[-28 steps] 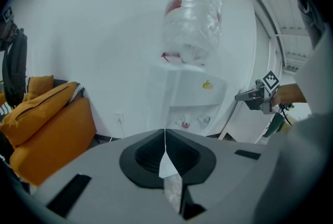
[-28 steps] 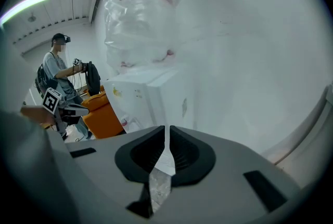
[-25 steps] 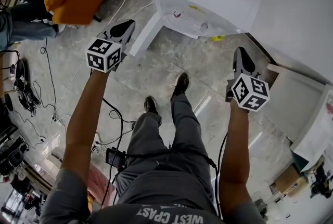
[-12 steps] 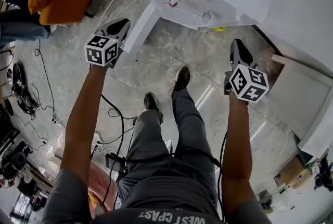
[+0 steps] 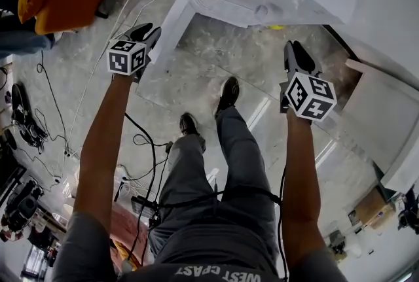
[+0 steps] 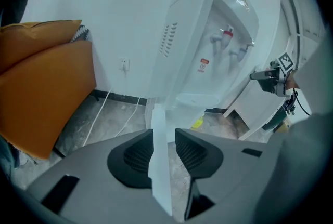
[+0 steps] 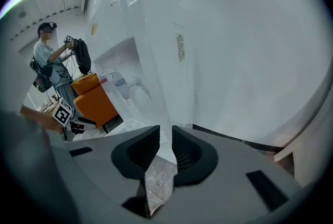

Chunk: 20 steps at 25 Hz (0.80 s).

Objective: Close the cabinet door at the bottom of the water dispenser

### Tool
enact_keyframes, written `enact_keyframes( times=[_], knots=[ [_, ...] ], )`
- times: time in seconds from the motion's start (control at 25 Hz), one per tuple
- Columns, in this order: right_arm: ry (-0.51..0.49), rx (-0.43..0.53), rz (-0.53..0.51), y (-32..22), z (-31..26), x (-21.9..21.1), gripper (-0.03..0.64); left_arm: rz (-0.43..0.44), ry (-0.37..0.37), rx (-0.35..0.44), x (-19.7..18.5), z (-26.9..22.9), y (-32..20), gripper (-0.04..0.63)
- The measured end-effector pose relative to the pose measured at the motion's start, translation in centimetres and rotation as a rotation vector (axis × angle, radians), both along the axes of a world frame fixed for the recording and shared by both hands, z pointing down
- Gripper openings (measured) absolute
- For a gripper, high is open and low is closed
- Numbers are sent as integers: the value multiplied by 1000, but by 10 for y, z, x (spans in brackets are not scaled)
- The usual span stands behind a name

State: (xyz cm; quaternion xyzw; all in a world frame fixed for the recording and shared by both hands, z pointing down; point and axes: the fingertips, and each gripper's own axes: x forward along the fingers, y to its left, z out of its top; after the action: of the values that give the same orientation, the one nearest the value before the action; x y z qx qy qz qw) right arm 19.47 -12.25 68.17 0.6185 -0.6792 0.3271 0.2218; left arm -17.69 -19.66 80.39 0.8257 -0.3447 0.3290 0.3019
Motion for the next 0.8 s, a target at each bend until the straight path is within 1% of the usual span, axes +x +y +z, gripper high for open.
enact_keyframes(
  times=[0.08, 0.4, 0.64, 0.68, 0.8],
  knots=[
    [0, -2, 0, 0, 5, 0, 95, -10, -8, -25, -6, 15, 3, 161],
    [9, -20, 10, 8, 29, 2, 103, -15, -35, -116, -19, 68, 16, 221],
    [12, -38, 20, 18, 41, 3, 107, -18, -4, -172, -14, 87, 30, 221],
    [12, -40, 22, 19, 42, 3, 107, -15, 0, -175, -12, 89, 32, 206],
    [9, -43, 27, 23, 45, 1, 109, -17, 5, -172, -10, 90, 37, 204]
  ],
)
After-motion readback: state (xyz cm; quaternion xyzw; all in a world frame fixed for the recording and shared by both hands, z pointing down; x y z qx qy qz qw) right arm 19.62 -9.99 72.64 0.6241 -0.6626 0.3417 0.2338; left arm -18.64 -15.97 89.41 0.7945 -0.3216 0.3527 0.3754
